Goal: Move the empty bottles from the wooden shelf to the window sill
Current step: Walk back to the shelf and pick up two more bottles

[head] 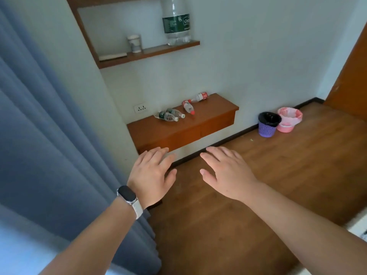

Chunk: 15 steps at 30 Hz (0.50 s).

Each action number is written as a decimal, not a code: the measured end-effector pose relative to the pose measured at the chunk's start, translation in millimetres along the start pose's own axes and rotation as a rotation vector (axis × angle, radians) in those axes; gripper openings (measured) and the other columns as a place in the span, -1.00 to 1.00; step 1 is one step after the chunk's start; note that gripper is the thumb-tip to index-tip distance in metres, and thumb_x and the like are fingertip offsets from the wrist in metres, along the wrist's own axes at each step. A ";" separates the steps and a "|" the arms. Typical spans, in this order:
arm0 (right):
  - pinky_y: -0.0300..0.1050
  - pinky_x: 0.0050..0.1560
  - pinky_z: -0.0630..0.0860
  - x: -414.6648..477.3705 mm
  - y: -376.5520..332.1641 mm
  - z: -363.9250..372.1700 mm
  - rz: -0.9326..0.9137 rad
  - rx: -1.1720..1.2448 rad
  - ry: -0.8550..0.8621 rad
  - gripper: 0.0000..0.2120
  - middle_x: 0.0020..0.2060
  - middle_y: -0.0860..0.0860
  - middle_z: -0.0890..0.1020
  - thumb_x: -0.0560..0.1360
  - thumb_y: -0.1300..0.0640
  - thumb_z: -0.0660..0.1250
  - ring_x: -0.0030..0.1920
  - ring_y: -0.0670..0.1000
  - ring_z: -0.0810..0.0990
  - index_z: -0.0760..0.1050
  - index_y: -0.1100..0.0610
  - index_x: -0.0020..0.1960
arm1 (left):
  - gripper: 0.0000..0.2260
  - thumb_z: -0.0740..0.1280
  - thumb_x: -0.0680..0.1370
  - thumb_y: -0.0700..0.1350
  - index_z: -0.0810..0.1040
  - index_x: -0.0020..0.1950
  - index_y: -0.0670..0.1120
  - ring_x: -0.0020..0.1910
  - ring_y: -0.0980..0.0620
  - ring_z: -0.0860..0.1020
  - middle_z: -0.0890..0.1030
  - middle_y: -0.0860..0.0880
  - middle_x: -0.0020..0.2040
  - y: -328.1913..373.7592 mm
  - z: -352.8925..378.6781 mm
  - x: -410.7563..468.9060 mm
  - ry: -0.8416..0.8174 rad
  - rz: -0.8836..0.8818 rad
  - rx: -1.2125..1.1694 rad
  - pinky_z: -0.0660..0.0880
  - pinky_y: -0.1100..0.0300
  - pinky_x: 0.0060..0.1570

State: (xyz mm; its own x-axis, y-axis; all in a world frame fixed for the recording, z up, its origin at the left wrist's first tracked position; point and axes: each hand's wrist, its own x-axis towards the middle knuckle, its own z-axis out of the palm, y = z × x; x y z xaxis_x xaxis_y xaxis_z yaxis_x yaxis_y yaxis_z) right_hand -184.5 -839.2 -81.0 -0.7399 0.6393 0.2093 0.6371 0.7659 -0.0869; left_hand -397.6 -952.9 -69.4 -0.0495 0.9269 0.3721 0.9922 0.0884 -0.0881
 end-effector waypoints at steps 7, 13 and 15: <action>0.01 0.34 0.39 40.2 35.8 1.6 0.040 0.011 0.028 -0.51 0.35 -0.03 0.54 0.58 -0.25 0.12 0.35 0.04 0.49 0.47 -0.05 0.39 | -0.58 0.33 0.51 0.12 0.63 0.29 -0.04 0.25 -0.17 0.61 0.65 -0.11 0.26 -9.5 21.1 57.7 0.016 0.024 -0.004 0.52 -0.18 0.20; -0.02 0.45 0.24 67.2 73.2 6.7 0.110 0.008 -0.005 -0.48 0.47 -0.06 0.40 0.61 -0.25 0.05 0.47 0.00 0.34 0.34 -0.07 0.48 | -0.55 0.26 0.52 0.14 0.62 0.31 -0.03 0.29 -0.17 0.58 0.63 -0.10 0.29 -8.5 47.0 115.0 -0.039 0.069 -0.041 0.48 -0.18 0.24; -0.01 0.47 0.19 77.0 83.7 13.2 0.142 0.018 -0.023 -0.48 0.50 -0.06 0.36 0.62 -0.24 0.05 0.49 0.00 0.29 0.30 -0.06 0.51 | -0.54 0.21 0.53 0.17 0.63 0.31 -0.03 0.29 -0.16 0.58 0.63 -0.10 0.30 -11.9 61.9 132.5 -0.057 0.084 -0.053 0.47 -0.17 0.25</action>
State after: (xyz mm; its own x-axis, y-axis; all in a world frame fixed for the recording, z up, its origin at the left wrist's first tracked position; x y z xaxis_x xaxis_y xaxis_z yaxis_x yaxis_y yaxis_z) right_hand -191.1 -724.9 -85.1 -0.6474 0.7425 0.1716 0.7320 0.6686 -0.1313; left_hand -423.1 -808.6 -76.3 0.0288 0.9496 0.3121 0.9977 -0.0081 -0.0674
